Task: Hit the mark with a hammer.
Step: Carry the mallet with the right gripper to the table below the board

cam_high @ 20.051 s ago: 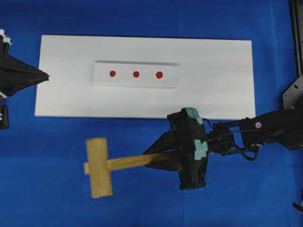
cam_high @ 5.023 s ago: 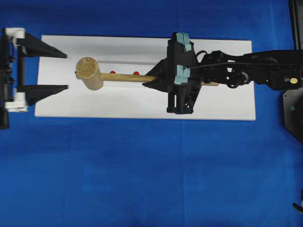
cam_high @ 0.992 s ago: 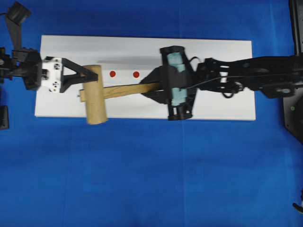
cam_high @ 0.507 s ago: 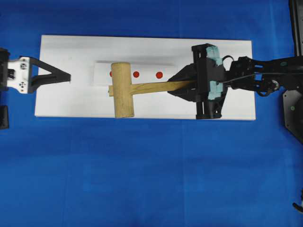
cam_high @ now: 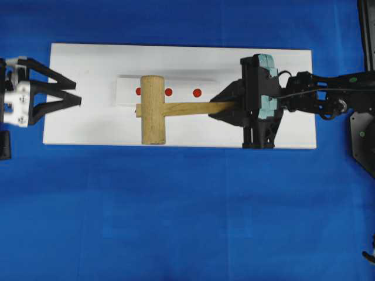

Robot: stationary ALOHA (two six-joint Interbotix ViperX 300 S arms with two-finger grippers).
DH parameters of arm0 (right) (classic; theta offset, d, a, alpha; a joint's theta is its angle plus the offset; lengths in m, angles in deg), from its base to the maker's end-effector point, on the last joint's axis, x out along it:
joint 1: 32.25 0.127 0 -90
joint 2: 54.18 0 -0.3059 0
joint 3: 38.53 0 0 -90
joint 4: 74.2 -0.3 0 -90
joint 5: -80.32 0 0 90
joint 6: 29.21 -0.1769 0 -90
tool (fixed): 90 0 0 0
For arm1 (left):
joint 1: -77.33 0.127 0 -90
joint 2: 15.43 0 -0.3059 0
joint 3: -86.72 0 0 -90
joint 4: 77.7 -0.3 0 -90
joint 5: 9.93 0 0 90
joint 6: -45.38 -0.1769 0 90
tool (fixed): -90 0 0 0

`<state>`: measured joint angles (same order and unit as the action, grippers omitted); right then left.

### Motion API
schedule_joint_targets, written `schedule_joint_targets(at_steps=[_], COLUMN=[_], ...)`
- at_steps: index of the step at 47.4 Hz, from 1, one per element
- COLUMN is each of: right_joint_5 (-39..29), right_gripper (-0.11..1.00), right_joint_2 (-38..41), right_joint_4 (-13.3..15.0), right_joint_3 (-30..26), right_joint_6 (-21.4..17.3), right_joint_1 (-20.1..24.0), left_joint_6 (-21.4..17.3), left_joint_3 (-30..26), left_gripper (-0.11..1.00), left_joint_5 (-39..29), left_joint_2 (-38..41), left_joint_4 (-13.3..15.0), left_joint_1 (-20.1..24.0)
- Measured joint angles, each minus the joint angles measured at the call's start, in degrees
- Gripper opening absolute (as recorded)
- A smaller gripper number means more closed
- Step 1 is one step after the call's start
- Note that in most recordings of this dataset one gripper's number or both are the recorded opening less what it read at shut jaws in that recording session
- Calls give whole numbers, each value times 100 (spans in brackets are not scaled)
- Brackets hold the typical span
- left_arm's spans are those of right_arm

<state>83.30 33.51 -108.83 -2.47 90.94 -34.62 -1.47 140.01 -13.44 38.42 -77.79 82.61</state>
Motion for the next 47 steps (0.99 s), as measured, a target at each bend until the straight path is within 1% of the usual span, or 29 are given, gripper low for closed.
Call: schedule_joint_targets(at_steps=[2,4,11,13,17,21,24,28,32,39,47], right_joint_5=[0,9,220,334,554,888,1143,1468,1740,2074,2180], right_gripper=[8,8,8,8,8,8,8,8,8,8,8], right_joint_2=[0,0,114,176,308,519,712,976,1230,1529,1828], right_joint_4=[-53,-123,-404,-483,-650,-940,-1151,-1433,-1652,-1907,-1986], right_joint_3=[-9,0,-62,-88,-149,-237,-308,-396,-492,-650,-835], right_joint_6=[-70,-132,-396,-448,-501,-527,-527,-527,-527,-527,-519], right_joint_1=[79,193,729,888,1178,1521,1749,2030,2241,2426,2435], left_joint_6=[-475,-861,-2338,-2628,-3023,-3270,-3366,-3410,-3410,-3410,-3410], left_joint_3=[0,-9,9,18,18,26,35,62,114,149,176], left_gripper=[85,85,85,85,85,85,85,85,85,85,85], left_joint_5=[-26,-44,-88,-97,-88,-97,-97,-79,-79,-53,26], left_joint_2=[-9,-9,0,0,-9,-9,-9,-18,-35,-97,-167], left_joint_4=[-9,0,9,9,9,9,9,9,9,9,9], left_joint_1=[0,0,0,0,26,53,97,123,149,158,158])
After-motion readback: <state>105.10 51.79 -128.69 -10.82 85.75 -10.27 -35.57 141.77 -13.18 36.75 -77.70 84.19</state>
